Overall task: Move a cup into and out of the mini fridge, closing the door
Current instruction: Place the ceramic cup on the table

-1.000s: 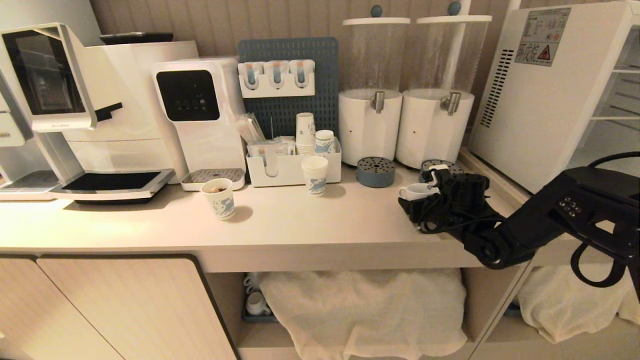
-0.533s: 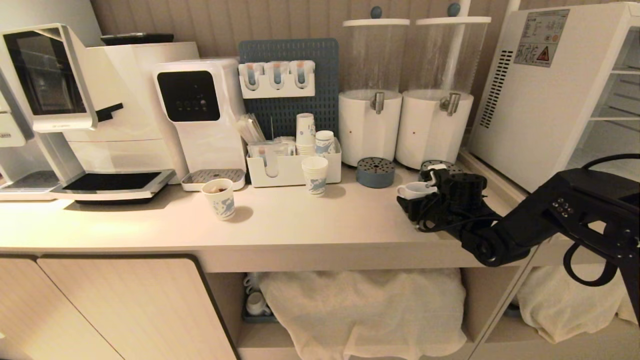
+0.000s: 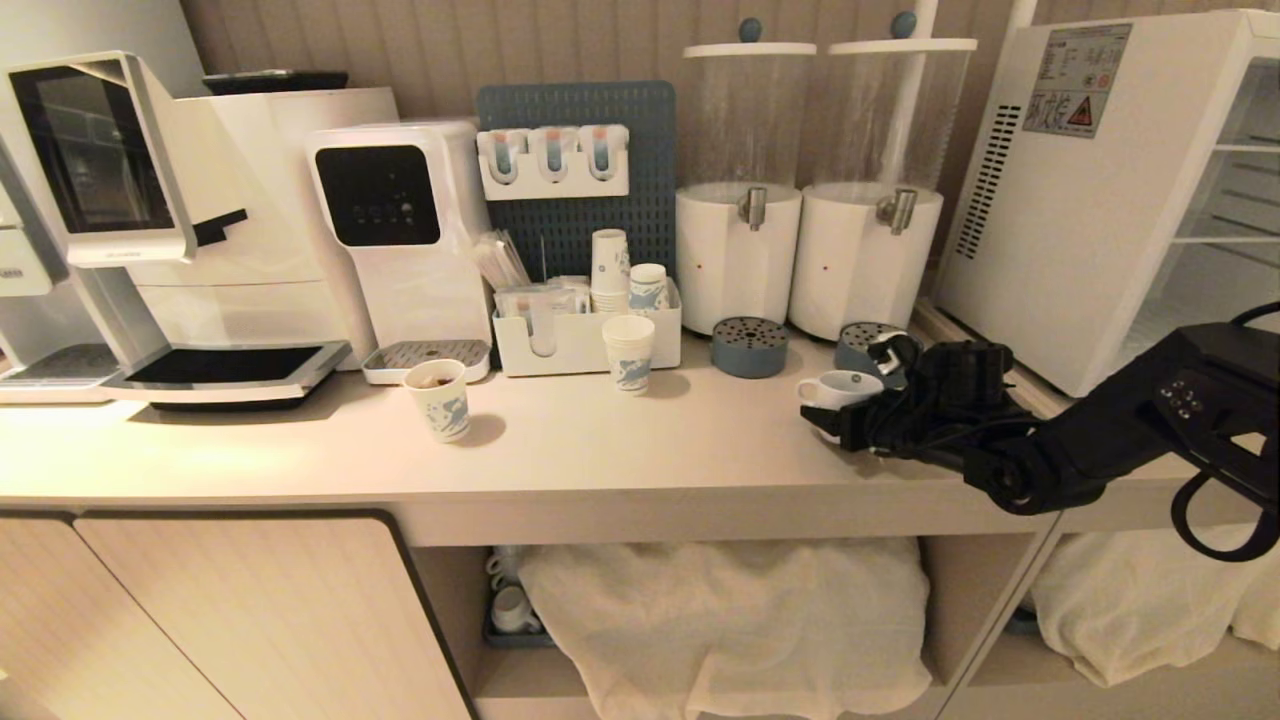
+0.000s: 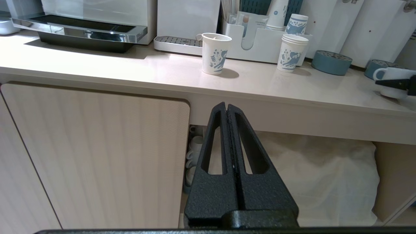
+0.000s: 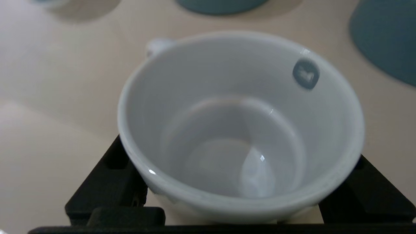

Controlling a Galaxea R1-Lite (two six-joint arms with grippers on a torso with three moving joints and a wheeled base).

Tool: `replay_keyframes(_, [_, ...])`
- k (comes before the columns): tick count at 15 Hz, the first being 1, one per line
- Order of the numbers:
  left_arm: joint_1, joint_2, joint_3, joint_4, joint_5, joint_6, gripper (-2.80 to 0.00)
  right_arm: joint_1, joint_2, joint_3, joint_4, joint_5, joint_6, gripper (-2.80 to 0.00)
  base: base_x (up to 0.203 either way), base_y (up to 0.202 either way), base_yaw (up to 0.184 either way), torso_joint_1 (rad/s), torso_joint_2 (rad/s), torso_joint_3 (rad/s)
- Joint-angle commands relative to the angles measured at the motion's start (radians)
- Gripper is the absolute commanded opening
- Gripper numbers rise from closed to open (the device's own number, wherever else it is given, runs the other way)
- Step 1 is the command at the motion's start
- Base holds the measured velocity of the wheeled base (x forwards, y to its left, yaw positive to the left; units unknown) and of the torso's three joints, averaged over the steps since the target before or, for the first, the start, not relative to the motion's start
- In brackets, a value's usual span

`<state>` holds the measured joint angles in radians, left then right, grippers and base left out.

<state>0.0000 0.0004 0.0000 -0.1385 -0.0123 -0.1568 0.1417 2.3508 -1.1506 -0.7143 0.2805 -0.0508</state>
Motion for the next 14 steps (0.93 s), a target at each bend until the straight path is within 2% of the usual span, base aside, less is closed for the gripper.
replay_keyframes(1, [0.0,-0.005,0.04,-0.001,0.0,-0.001,-2.8,-0.017,0.02,0.006,0.012,0.005,-0.021,-2.8,0.0,0.0,0.0,0.0,0.0,0.0])
replay_keyframes(2, [0.0,-0.005,0.04,-0.001,0.0,-0.001,-2.8,-0.031,0.021,0.013,0.015,0.006,-0.064,-2.8,0.0,0.0,0.0,0.0,0.0,0.0])
replay_keyframes(5, [0.0,-0.005,0.04,-0.001,0.0,-0.001,-2.8,-0.04,0.036,0.047,0.001,0.003,-0.123,-2.8,0.0,0.0,0.0,0.0,0.0,0.0])
replay_keyframes(8, [0.0,-0.005,0.04,-0.001,0.0,-0.001,-2.8,-0.04,0.058,0.018,-0.003,-0.008,-0.121,-2.8,0.0,0.0,0.0,0.0,0.0,0.0])
replay_keyframes(13, [0.0,-0.005,0.04,-0.001,0.0,-0.001,-2.8,-0.04,0.075,-0.038,0.01,-0.081,-0.097,-2.8,0.0,0.0,0.0,0.0,0.0,0.0])
replay_keyframes(14, [0.0,-0.005,0.04,-0.001,0.0,-0.001,-2.8,-0.04,0.074,-0.05,0.012,-0.096,-0.072,-2.8,0.0,0.0,0.0,0.0,0.0,0.0])
